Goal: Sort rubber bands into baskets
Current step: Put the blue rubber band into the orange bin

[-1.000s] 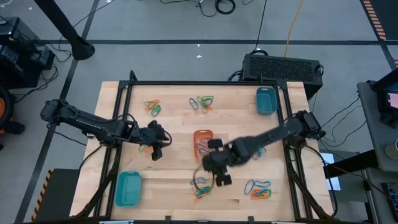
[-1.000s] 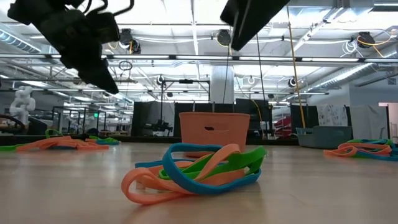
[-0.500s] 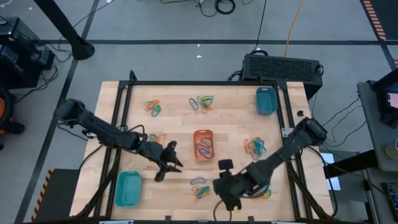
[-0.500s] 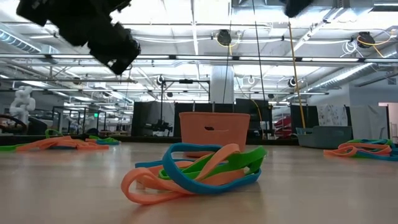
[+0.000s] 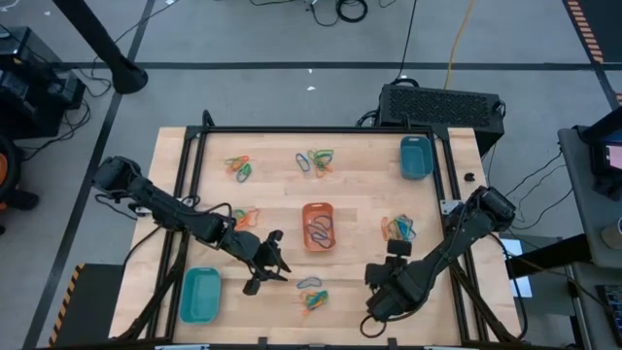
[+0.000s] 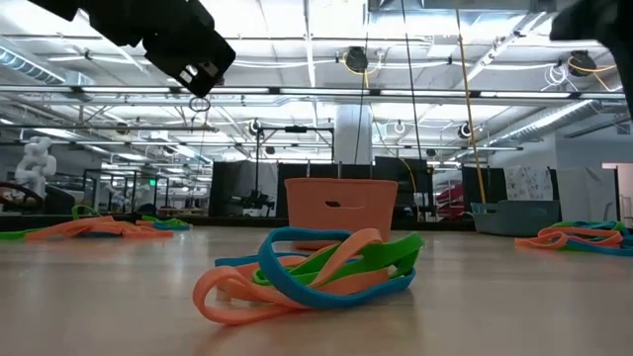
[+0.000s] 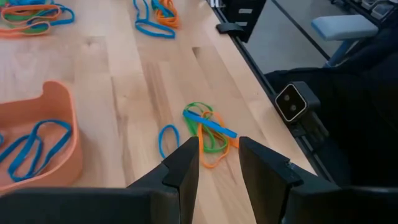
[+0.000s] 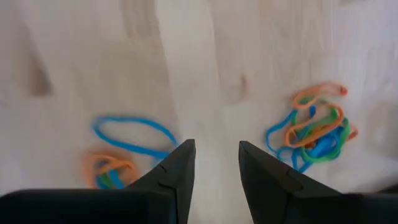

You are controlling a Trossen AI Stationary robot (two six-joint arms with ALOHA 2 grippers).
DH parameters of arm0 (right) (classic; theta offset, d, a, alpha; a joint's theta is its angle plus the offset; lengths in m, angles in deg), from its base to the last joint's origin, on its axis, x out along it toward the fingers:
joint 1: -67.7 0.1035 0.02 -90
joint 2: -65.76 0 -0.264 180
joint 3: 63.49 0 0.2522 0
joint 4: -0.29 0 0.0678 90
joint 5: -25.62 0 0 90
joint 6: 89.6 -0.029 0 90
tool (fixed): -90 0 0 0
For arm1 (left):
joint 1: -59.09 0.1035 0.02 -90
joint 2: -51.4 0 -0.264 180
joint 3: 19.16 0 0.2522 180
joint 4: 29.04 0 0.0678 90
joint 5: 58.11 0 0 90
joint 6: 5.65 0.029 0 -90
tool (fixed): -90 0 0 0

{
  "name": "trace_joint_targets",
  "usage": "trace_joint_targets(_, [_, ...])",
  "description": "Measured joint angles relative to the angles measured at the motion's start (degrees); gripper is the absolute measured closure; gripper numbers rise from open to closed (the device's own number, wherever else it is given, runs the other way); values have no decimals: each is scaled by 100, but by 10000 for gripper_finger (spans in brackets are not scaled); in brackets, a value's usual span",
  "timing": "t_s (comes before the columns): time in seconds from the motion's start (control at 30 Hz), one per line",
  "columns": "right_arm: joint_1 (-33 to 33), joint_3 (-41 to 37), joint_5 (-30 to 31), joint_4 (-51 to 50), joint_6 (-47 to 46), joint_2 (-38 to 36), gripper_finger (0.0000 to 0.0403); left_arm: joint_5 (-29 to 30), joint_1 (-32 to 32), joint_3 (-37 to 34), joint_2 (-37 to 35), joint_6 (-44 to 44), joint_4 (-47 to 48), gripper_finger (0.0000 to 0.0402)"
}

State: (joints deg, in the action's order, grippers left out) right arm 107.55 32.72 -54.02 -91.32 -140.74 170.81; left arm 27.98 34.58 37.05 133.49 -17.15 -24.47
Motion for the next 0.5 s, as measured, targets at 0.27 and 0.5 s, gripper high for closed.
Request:
trace_joint_targets(0.27, [-604,-1963,-351,543,66,-1282,287,111,-117,0,2,-169,120,281])
trace_joint_targets(0.5, [-1113,-3743,-647,1625,-135,-2690,287,312,-329,-31,2,-169,73,281])
